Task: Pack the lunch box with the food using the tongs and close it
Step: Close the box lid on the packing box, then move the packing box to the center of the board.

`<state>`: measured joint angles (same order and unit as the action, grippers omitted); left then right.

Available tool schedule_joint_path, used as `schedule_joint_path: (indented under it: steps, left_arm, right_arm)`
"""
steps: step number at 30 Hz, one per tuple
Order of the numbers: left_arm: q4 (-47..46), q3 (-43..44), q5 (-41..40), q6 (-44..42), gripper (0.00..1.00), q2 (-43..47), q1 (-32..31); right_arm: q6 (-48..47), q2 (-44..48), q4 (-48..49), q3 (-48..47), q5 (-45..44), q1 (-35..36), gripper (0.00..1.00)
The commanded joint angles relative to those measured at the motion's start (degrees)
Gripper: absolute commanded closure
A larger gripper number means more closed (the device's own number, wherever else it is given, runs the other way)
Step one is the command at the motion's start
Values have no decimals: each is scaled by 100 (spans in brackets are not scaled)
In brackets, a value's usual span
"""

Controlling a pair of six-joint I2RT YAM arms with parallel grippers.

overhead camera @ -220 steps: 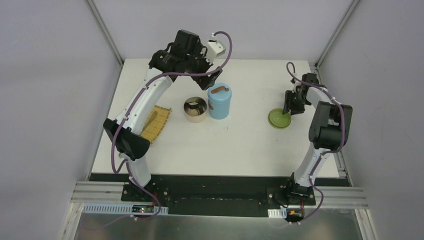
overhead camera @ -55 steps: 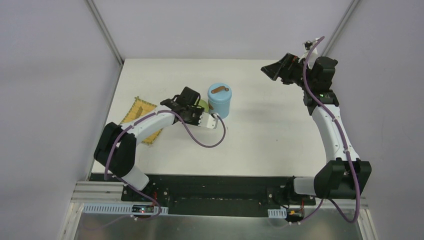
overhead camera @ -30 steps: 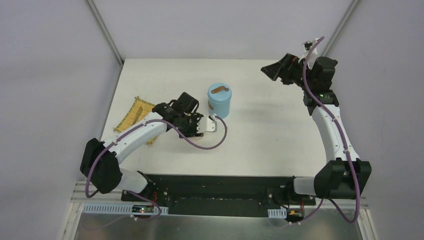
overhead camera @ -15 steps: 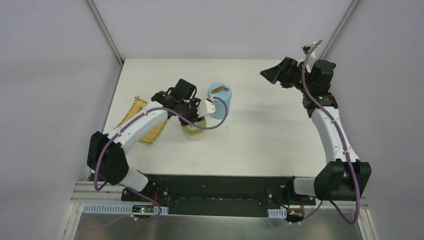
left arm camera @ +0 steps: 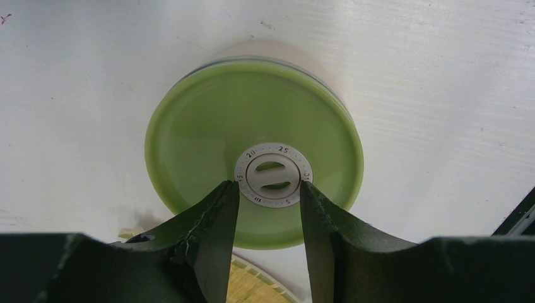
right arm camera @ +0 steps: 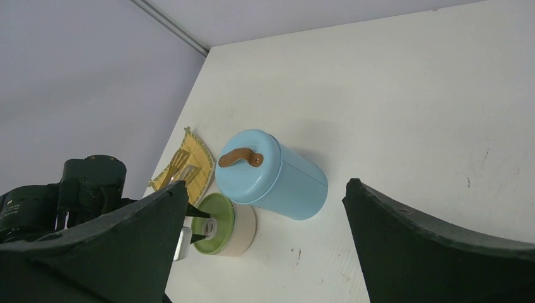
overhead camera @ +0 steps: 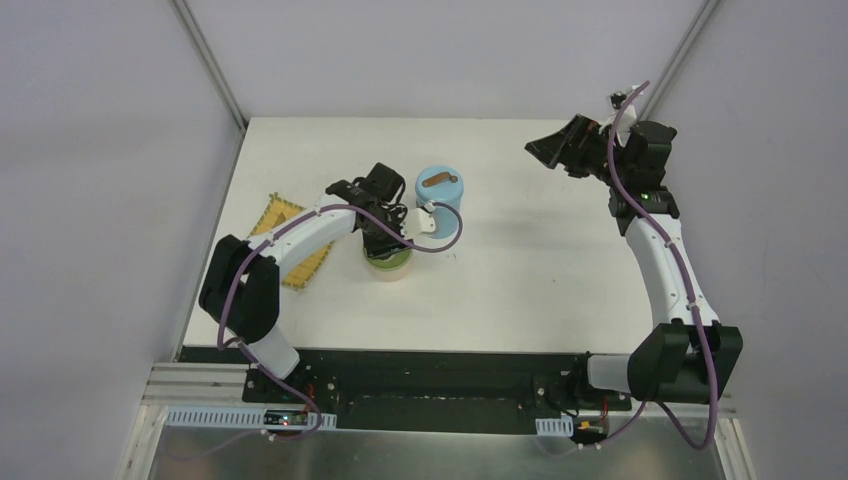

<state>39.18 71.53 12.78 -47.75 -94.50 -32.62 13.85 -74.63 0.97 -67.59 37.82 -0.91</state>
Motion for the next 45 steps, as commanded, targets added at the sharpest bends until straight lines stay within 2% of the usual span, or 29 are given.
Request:
schedule_joint_path:
  steps: [1, 9, 11, 14, 19, 27, 32, 36, 39, 45]
  left_arm:
    - [363, -237, -152, -1, 57, -300, 44]
    - [734, 475, 6, 544, 51, 79, 43]
    - [514, 365, 130, 586, 48, 471, 45]
    - [324, 186, 347, 658, 39, 996, 31]
    - [-73, -517, 371, 630, 37, 1462, -118]
    - [-970, -1400, 267, -1, 39, 1467, -179]
    - [-1591, -1638, -130, 120, 41, 1093, -200]
    - [-1915, -1404, -607, 547, 46, 741, -201]
    - [-2219, -1310, -807, 544, 50, 601, -188]
    - [-2302, -828, -820, 656, 54, 165, 47]
  right_arm:
    - [-114, 169, 62, -140, 62, -37, 1]
    - [-83, 107, 61, -154, 120, -32, 2]
    - [-107, 106, 57, -174, 120, -32, 1]
    - [-128, 107, 44, -171, 137, -32, 1]
    - [-111, 122, 43, -70, 140, -32, 2]
    - [-94, 180, 43, -13, 129, -35, 2]
    - [-187, 262, -44, 18, 86, -41, 1]
    - [-259, 290, -71, 1, 43, -67, 1]
    - [-285, 290, -198, -16, 41, -89, 1]
    - [-336, 291, -264, -50, 32, -103, 1]
